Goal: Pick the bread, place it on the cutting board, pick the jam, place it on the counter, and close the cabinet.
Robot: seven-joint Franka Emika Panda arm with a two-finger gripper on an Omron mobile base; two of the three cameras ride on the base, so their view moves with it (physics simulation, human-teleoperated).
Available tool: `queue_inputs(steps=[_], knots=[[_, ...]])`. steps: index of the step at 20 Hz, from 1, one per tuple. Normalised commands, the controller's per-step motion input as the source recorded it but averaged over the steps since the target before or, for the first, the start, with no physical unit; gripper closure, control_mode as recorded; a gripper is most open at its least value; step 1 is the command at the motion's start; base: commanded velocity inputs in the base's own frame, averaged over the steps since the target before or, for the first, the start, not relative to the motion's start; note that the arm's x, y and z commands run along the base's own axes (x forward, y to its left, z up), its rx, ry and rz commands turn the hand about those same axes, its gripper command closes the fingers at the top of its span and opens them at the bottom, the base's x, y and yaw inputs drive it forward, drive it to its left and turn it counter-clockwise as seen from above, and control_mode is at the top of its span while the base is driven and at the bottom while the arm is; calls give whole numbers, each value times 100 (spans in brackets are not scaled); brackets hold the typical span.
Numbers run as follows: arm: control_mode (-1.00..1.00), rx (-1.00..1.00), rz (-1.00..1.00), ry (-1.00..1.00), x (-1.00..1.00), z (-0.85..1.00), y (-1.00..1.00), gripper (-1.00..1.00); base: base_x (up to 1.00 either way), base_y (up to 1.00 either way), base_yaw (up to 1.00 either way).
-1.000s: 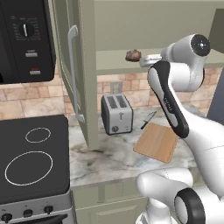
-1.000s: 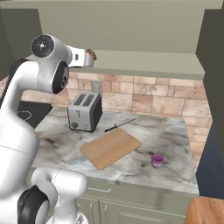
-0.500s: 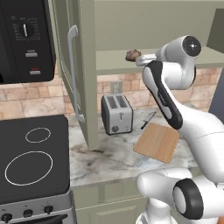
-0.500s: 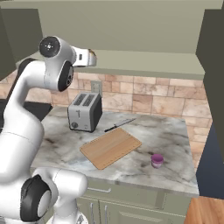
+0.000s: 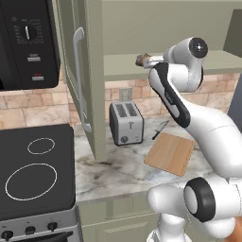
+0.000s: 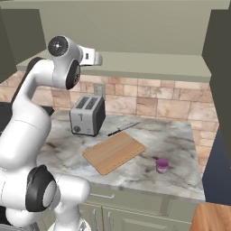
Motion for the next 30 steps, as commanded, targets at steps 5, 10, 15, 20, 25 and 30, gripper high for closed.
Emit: queue_inputs(steps=[5, 10, 15, 20, 25, 30], knots=[[-100, 0, 0, 0, 42, 0, 0, -100, 0, 0, 0], [-100, 0, 0, 0, 37, 0, 6, -100, 0, 0, 0], [-100, 0, 0, 0, 32, 0, 6, -100, 0, 0, 0], [-100, 0, 0, 0, 30, -3, 3, -100, 0, 0, 0], [-100, 0, 0, 0, 29, -6, 1, -100, 0, 0, 0], [-100, 0, 0, 0, 21, -12, 1, -100, 0, 0, 0]])
